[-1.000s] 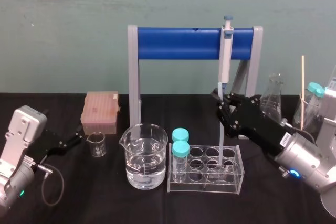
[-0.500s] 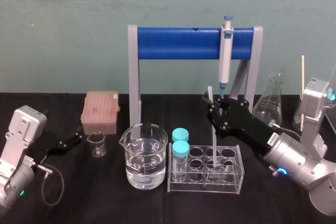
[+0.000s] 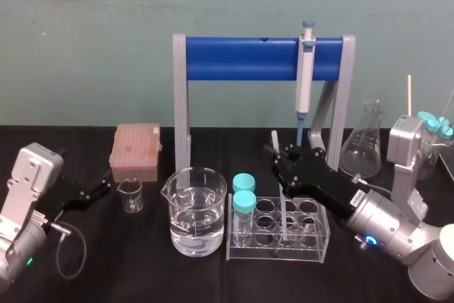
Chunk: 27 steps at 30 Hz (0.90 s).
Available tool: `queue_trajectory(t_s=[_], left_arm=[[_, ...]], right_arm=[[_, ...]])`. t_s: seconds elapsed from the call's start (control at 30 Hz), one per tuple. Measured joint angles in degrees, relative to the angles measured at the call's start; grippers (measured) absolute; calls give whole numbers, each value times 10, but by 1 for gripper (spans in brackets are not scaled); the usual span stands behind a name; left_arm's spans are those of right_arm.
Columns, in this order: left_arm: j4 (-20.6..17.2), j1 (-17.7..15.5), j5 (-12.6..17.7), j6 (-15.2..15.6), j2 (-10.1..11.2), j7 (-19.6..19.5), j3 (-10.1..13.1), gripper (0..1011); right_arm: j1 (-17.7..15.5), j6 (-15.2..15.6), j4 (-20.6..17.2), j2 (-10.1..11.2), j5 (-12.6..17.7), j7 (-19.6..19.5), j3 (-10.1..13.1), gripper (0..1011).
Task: Pick up the stirring rod with one hand, then place it down.
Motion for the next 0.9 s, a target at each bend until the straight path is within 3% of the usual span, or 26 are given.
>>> queue_trajectory(t_s=[0.9], left_arm=[[0,0,0,0,0,0,0,1000]], right_arm=[[-3,13,18,-7,-23,-19,-7,72]])
